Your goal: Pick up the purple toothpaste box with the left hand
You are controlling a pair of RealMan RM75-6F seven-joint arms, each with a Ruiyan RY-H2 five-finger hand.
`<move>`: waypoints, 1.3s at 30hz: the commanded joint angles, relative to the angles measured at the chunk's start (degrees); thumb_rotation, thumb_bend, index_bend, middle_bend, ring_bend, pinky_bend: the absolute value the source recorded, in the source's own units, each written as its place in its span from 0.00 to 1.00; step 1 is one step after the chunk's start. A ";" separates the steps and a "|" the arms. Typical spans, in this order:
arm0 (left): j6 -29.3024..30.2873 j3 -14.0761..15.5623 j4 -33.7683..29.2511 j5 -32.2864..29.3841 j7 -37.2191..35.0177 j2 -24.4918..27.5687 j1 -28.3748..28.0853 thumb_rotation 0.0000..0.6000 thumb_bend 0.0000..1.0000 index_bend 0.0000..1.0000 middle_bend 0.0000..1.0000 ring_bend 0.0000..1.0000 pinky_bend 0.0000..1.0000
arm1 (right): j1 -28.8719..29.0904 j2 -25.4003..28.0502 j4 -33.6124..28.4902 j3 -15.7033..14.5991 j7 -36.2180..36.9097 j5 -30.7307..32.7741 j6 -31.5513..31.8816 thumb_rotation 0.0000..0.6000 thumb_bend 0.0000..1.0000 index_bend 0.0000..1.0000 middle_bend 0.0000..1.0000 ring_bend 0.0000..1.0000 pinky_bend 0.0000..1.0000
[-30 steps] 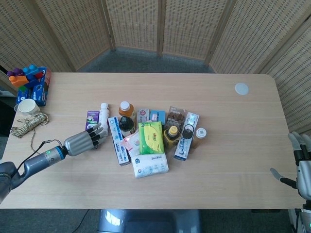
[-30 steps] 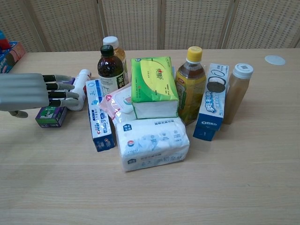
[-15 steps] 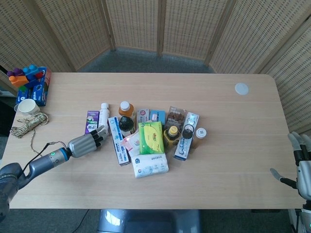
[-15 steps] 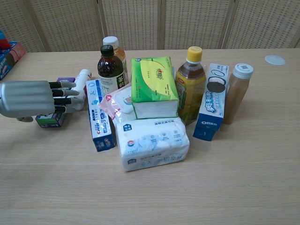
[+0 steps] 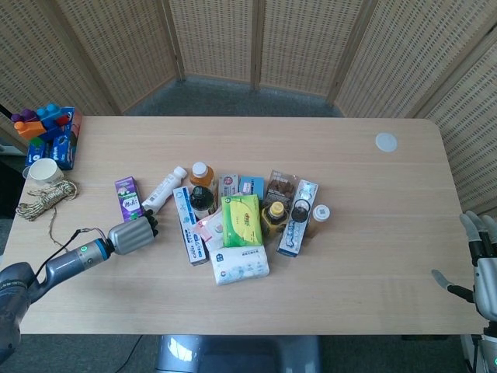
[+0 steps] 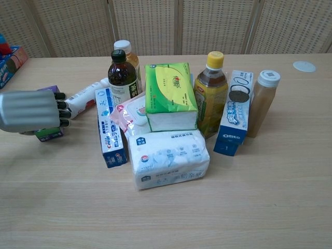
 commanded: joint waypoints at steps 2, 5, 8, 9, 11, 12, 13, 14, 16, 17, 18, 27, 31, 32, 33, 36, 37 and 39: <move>1.43 0.10 0.07 -0.49 -0.34 0.23 0.07 1.00 0.00 0.75 0.57 0.45 0.37 | -0.01 0.08 -0.08 -0.06 0.25 -0.11 0.00 1.00 0.00 0.00 0.00 0.00 0.00; 2.69 0.17 -0.44 -0.71 -0.60 0.74 0.04 1.00 0.00 0.75 0.59 0.46 0.38 | -0.06 0.17 -0.15 -0.09 0.36 -0.23 0.11 1.00 0.00 0.00 0.00 0.00 0.00; 4.93 -0.60 -1.81 -1.55 -1.17 1.36 0.05 1.00 0.00 0.76 0.59 0.47 0.39 | -0.10 0.23 -0.22 -0.09 0.47 -0.22 0.16 1.00 0.00 0.00 0.00 0.00 0.00; 5.87 -1.03 -2.43 -1.93 -1.38 1.61 0.03 1.00 0.00 0.76 0.59 0.47 0.39 | -0.11 0.24 -0.24 -0.09 0.47 -0.19 0.14 1.00 0.00 0.00 0.00 0.00 0.00; 8.30 -2.22 -4.25 -2.85 -1.68 2.51 -0.17 1.00 0.00 0.76 0.59 0.47 0.39 | -0.11 0.26 -0.28 -0.12 0.46 -0.19 0.10 1.00 0.00 0.00 0.00 0.00 0.00; 9.53 -2.67 -5.21 -3.07 -1.59 3.14 -0.37 1.00 0.00 0.76 0.59 0.47 0.39 | -0.11 0.26 -0.30 -0.13 0.46 -0.21 0.11 1.00 0.00 0.00 0.00 0.00 0.00; 11.30 -3.25 -6.75 -3.25 -1.37 4.20 -0.73 1.00 0.00 0.76 0.59 0.47 0.39 | -0.11 0.26 -0.30 -0.13 0.41 -0.24 0.12 1.00 0.00 0.00 0.00 0.00 0.00; 12.59 -3.68 -8.12 -3.34 -1.13 5.17 -1.06 1.00 0.00 0.76 0.59 0.47 0.39 | -0.11 0.26 -0.32 -0.15 0.41 -0.27 0.12 1.00 0.00 0.00 0.00 0.00 0.00; 15.12 -4.70 -11.62 -3.57 -0.48 7.59 -1.78 1.00 0.00 0.76 0.59 0.47 0.39 | -0.11 0.27 -0.39 -0.20 0.43 -0.37 0.11 1.00 0.00 0.00 0.00 0.00 0.00; 16.50 -5.38 -14.43 -3.65 0.29 9.53 -2.34 1.00 0.00 0.76 0.59 0.47 0.39 | -0.11 0.30 -0.46 -0.24 0.45 -0.48 0.13 1.00 0.00 0.00 0.00 0.00 0.00; 17.32 -5.87 -16.74 -3.68 1.09 11.15 -2.79 1.00 0.00 0.76 0.59 0.47 0.39 | -0.12 0.32 -0.52 -0.27 0.48 -0.56 0.16 1.00 0.00 0.00 0.00 0.00 0.00; 19.61 -10.34 -43.51 -3.85 10.40 28.49 -5.23 1.00 0.00 0.76 0.59 0.47 0.39 | -0.40 0.68 -1.07 -0.51 0.88 -1.27 0.72 1.00 0.00 0.00 0.00 0.00 0.00; 19.94 -12.39 -51.53 -3.74 12.92 34.41 -5.50 1.00 0.00 0.76 0.59 0.47 0.39 | -0.41 0.72 -1.10 -0.56 0.91 -1.34 0.70 1.00 0.00 0.00 0.00 0.00 0.00; 19.93 -12.99 -53.43 -3.75 13.51 36.01 -5.48 1.00 0.00 0.76 0.59 0.47 0.39 | -0.41 0.71 -1.14 -0.59 0.87 -1.39 0.70 1.00 0.00 0.00 0.00 0.00 0.00; 19.88 -13.41 -54.66 -3.76 13.92 37.15 -5.46 1.00 0.00 0.76 0.59 0.47 0.39 | -0.42 0.71 -1.16 -0.61 0.83 -1.43 0.70 1.00 0.00 0.00 0.00 0.00 0.00; 19.79 -14.63 -57.94 -3.68 14.88 40.47 -5.16 1.00 0.00 0.76 0.59 0.47 0.39 | -0.44 0.68 -1.24 -0.66 0.72 -1.53 0.74 1.00 0.00 0.00 0.00 0.00 0.00; 19.88 -14.97 -58.70 -3.65 15.02 41.26 -5.00 1.00 0.00 0.76 0.59 0.47 0.39 | -0.45 0.69 -1.26 -0.67 0.69 -1.55 0.75 1.00 0.00 0.00 0.00 0.00 0.00; 20.19 -15.74 -60.06 -3.61 15.15 42.79 -4.51 1.00 0.00 0.76 0.58 0.47 0.39 | -0.45 0.66 -1.28 -0.70 0.56 -1.56 0.72 1.00 0.00 0.00 0.00 0.00 0.00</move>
